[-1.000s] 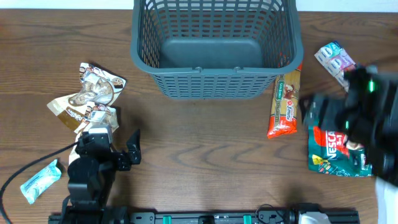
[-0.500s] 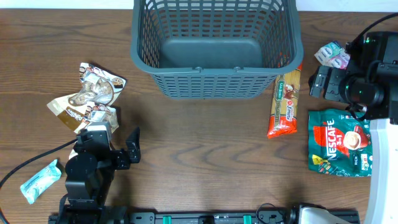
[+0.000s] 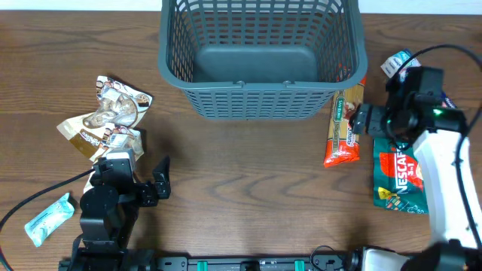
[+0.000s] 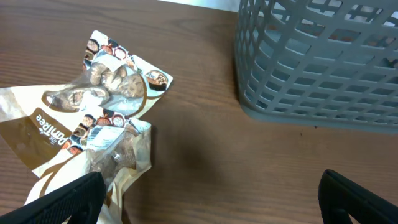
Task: Pack container
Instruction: 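Reach the right gripper to the spaghetti pack and grasp it, then lift the spaghetti pack with the right gripper and drop it into the basket, then move the right gripper down to the green Nescafe pouch and grasp it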
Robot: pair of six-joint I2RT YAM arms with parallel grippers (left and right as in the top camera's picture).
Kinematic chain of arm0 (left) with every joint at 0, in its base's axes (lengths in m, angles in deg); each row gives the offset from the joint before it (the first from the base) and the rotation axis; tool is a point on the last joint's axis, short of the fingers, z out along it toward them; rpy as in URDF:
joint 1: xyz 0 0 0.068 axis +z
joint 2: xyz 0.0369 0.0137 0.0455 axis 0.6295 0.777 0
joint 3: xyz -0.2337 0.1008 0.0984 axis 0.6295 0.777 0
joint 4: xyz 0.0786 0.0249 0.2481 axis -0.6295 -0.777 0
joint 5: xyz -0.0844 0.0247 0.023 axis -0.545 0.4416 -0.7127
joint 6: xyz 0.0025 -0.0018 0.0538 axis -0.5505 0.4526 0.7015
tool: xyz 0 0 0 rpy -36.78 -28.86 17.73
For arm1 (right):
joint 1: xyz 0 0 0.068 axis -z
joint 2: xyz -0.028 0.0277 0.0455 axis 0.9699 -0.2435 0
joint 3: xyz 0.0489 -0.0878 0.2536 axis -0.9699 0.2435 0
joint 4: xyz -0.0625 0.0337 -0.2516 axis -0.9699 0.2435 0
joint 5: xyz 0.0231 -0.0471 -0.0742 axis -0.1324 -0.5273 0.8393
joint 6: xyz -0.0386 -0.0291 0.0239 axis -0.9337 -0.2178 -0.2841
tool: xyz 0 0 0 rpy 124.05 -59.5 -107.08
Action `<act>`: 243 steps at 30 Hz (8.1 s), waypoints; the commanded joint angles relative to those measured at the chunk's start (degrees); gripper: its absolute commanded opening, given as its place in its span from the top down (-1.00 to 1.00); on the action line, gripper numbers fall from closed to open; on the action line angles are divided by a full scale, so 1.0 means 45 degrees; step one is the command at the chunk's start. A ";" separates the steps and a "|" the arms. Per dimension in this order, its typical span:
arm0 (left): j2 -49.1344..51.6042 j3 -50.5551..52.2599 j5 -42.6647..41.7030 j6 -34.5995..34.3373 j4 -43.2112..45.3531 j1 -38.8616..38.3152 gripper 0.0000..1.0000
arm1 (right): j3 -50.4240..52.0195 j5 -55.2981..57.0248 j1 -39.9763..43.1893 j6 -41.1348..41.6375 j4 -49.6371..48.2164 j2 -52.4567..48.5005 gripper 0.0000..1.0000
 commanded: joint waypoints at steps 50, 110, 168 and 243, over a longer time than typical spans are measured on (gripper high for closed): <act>0.0000 -0.0296 -0.0170 -0.0481 0.0039 0.0044 -0.97 | 0.0466 -0.0432 -0.0942 0.1341 -0.6139 -0.5663 0.97; 0.0000 -0.0296 -0.0180 -0.0481 -0.0296 0.0044 -0.97 | -0.8850 -0.4964 -0.5809 -1.0506 -0.5183 -0.1307 0.98; 0.0000 -0.0296 -0.0175 -0.0476 -0.0379 0.0044 -0.97 | -0.8179 0.0860 0.1880 -0.0874 0.8213 0.2142 -0.88; 0.0000 -0.0296 -0.0170 -0.0631 -0.0301 0.0044 -0.97 | 0.0690 -0.3337 0.9496 -0.5804 -0.3784 -0.7077 0.97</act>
